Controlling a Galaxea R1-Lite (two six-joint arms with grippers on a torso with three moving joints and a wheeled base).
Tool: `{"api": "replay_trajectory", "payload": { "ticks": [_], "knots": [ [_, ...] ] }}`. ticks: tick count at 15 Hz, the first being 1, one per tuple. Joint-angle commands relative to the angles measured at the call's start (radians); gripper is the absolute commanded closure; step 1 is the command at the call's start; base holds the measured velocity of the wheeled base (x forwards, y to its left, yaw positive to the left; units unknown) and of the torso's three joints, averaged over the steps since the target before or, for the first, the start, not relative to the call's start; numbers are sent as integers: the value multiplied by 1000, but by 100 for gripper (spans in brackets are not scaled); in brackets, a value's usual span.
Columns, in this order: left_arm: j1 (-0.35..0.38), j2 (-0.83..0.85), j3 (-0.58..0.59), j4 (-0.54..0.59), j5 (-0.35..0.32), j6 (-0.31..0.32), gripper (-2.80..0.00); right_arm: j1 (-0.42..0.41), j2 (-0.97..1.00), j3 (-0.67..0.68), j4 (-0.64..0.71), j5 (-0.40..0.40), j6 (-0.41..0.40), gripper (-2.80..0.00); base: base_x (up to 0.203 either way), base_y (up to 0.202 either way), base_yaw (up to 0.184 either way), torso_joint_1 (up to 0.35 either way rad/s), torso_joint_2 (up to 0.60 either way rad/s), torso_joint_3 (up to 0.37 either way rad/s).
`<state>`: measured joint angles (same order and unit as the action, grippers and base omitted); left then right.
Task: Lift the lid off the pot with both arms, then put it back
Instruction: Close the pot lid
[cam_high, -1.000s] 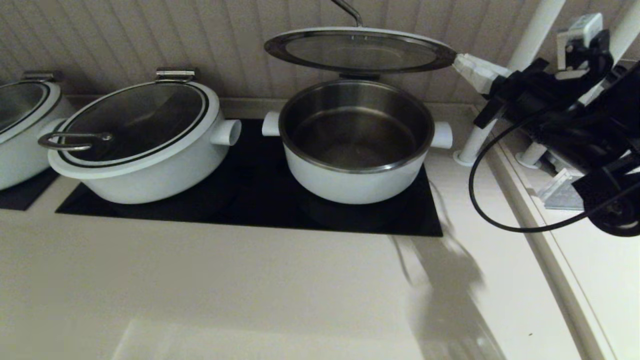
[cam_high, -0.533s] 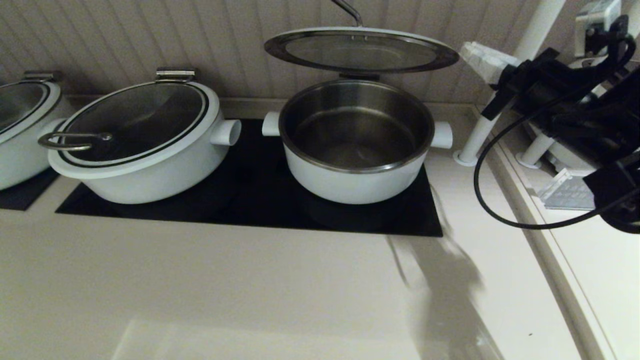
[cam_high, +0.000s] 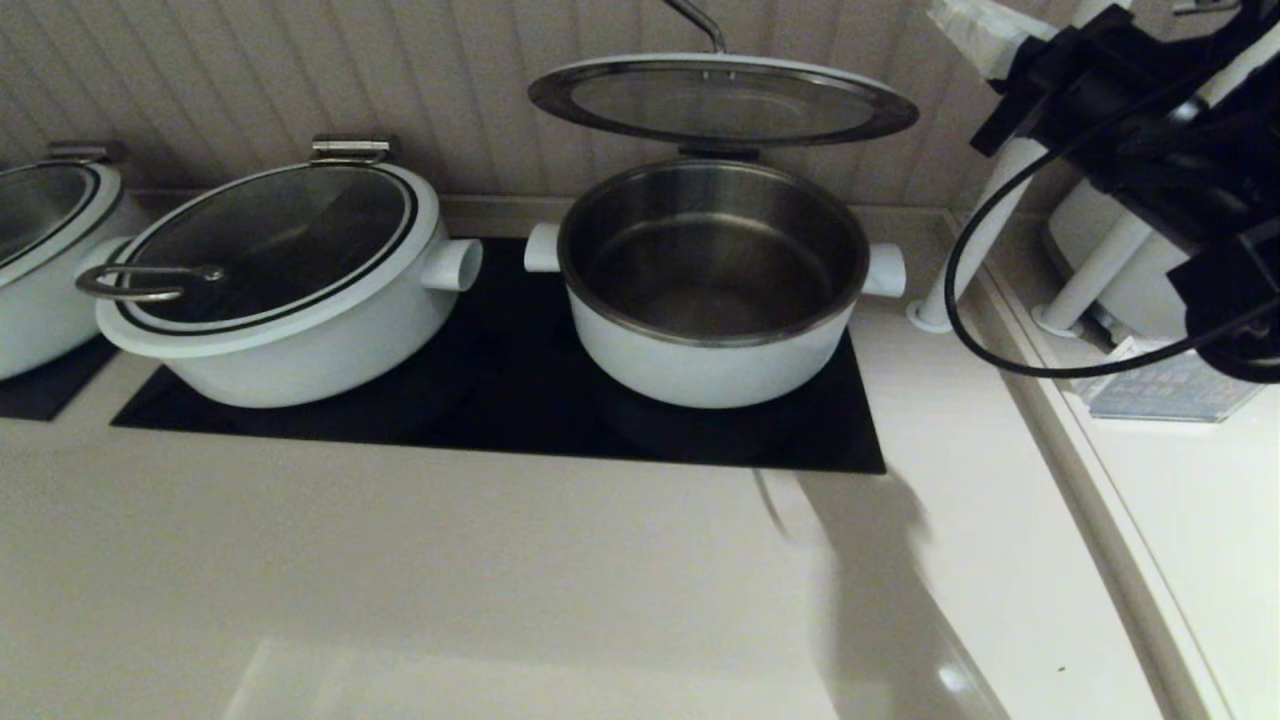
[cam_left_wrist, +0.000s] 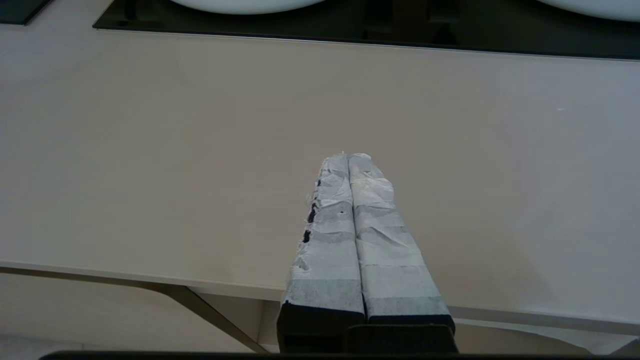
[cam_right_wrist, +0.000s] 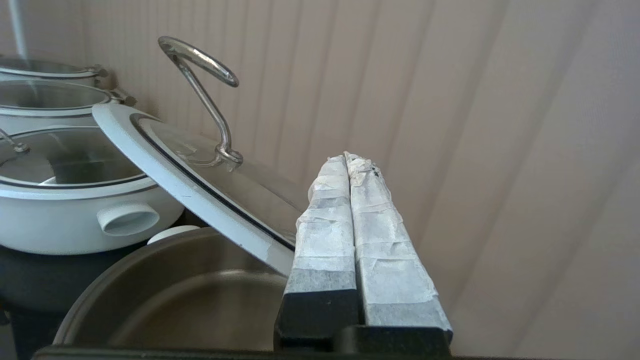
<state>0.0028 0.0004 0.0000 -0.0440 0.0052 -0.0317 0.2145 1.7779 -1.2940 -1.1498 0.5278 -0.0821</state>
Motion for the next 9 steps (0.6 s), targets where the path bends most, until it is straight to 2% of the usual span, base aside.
{"api": "replay_trajectory", "payload": {
  "ticks": [1,9],
  "knots": [
    [0,0,0,0,1,-1,0,3,40,-36,-5,9,-1,0,0,0,0,0,0,0],
    [0,0,0,0,1,-1,0,55,87,-49,-14,9,-5,0,0,0,0,0,0,0]
  ]
}}
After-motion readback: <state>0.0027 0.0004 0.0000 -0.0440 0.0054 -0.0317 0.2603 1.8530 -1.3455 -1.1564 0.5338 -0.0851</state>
